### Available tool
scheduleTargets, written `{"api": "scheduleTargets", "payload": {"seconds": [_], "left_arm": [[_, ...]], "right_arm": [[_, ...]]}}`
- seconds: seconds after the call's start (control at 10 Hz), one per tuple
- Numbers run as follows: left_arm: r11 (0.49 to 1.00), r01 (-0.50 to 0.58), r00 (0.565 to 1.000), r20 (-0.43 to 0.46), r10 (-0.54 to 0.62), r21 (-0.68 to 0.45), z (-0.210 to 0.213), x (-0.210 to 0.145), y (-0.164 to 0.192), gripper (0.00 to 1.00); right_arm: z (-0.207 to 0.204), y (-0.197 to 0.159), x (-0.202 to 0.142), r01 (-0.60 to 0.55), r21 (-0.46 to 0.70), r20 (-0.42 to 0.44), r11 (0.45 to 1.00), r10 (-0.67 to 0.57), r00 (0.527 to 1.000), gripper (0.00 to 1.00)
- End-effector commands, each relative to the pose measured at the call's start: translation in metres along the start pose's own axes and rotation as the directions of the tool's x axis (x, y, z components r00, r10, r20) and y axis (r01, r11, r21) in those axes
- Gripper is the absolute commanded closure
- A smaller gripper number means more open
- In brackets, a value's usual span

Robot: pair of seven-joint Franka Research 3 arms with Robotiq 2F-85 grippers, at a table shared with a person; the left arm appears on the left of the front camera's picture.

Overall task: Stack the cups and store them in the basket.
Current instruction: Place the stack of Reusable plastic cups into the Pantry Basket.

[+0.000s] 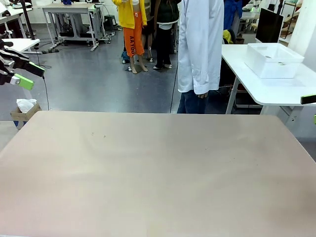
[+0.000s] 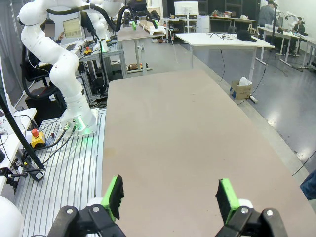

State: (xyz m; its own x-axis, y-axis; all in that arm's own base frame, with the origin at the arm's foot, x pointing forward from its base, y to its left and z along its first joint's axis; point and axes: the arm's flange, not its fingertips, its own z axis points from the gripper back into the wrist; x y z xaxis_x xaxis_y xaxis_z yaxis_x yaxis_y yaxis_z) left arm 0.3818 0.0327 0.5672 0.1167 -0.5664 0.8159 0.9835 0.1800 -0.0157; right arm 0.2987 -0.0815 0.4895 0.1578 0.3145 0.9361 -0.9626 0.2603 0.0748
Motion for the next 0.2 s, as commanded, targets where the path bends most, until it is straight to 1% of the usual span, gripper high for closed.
{"api": "scheduleTargets", "payload": {"seconds": [0.0,0.1], "left_arm": [[1.000,-0.015,1.000,0.016,0.015,-0.005,0.0008,0.0029,0.0002,0.00],[1.000,-0.015,1.000,0.016,0.015,-0.005,0.0008,0.0029,0.0002,0.00]], "right_arm": [[-0.0002,0.0003,0.0047,0.018,-0.006,0.022,1.000,-0.017,1.000,0.00],[-0.0002,0.0003,0.0047,0.018,-0.006,0.022,1.000,-0.017,1.000,0.00]]}}
